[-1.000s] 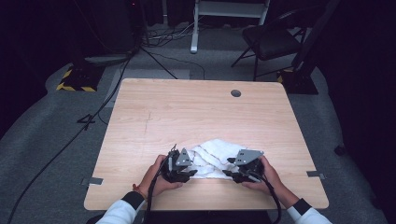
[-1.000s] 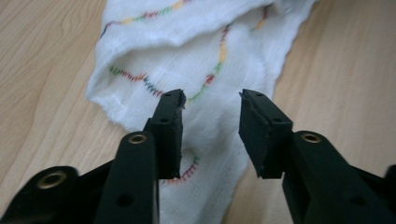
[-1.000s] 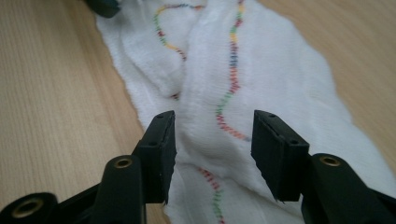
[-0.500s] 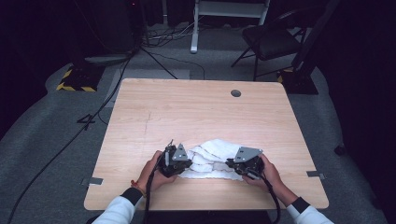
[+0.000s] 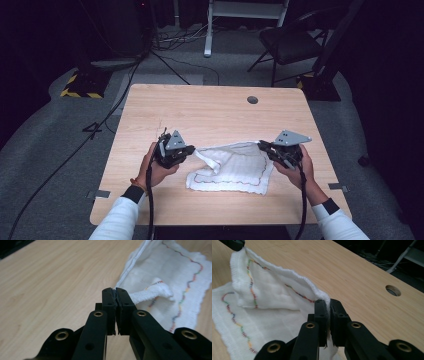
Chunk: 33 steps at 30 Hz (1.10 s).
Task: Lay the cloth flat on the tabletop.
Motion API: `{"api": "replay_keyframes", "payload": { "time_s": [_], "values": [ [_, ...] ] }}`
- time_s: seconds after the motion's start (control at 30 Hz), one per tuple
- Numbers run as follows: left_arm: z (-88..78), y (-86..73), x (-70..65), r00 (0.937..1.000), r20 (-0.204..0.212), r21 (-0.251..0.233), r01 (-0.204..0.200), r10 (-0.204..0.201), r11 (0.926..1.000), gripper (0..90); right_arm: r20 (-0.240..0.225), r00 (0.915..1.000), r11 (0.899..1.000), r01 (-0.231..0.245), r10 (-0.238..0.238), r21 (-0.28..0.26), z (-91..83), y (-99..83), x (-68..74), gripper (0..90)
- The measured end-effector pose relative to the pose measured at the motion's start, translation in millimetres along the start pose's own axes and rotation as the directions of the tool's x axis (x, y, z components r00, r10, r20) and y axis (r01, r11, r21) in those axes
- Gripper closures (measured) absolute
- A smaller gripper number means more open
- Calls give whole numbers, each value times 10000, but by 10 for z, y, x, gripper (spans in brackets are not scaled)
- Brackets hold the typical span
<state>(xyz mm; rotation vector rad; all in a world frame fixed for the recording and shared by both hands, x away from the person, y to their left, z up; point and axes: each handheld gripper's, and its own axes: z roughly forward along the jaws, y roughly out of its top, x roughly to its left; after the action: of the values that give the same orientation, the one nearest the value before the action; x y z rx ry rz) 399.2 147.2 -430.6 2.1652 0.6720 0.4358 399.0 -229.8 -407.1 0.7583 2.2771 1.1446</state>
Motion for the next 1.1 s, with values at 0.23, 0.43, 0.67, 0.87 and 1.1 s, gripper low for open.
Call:
{"api": "replay_keyframes", "payload": {
  "time_s": [0.23,0.43,0.67,0.87,1.1],
  "values": [
    [90,223,213,9993,-373,-275,0,-10,9996,866,535,9983,9996,236,-244,150,123,125,-166,851],
    [277,478,447,9982,-600,-205,-80,68,9998,866,904,9959,9998,-33,13,219,251,262,-404,852],
    [452,754,783,9964,-787,-474,268,-305,9985,868,1421,9891,9983,-454,396,376,423,410,-684,855],
    [561,842,913,9745,-2098,-184,770,-792,9969,639,2604,9635,9942,-830,627,680,616,540,-896,661],
    [784,586,796,9695,-1940,407,1604,-1497,9862,299,2196,9698,9815,-1378,1065,1326,750,439,-935,468]
  ]
}}
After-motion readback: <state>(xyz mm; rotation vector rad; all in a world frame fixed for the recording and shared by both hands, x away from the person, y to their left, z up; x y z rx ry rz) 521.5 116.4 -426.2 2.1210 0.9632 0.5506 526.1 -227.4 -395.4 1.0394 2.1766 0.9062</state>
